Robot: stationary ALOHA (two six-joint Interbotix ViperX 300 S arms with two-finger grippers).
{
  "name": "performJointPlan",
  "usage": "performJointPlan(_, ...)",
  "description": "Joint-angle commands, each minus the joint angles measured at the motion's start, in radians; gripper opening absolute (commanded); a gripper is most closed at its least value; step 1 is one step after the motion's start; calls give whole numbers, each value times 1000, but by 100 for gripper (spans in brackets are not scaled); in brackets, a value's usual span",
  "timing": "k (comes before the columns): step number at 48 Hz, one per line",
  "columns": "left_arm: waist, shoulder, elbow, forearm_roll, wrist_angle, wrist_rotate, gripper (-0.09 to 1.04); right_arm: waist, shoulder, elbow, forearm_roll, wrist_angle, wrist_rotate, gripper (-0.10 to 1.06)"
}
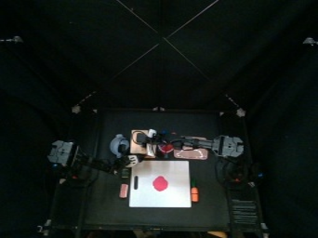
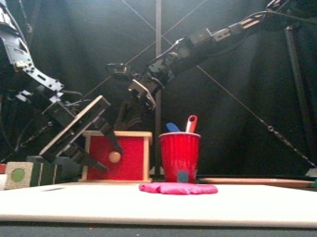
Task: Get the cutter from the drawer then cut the dough then place the extra dough in the bowl
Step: Open the drawer
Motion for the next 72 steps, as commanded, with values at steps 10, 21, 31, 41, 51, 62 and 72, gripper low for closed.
performJointPlan(10, 8, -5, -6, 8, -5, 5, 58, 5, -2, 5, 2, 3, 2, 7)
performJointPlan(21, 5, -5, -5, 5, 9, 5, 54, 8, -2, 5, 0, 3, 3, 7)
performJointPlan(31, -3, -3, -6, -3, 12, 2, 54, 8, -2, 3, 0, 3, 3, 7)
performJointPlan(41, -32, -3, -5, -38, 14, 2, 54, 8, -2, 3, -2, 3, 3, 7)
performJointPlan(51, -63, -3, -5, -54, 12, 2, 54, 8, -2, 5, -2, 2, 3, 7)
performJointPlan(62, -87, -3, -11, -55, 12, 2, 53, 8, 5, 2, 0, 2, 3, 7)
performJointPlan(72, -112, -3, -14, -71, 12, 2, 53, 8, 12, 0, 0, 2, 3, 7)
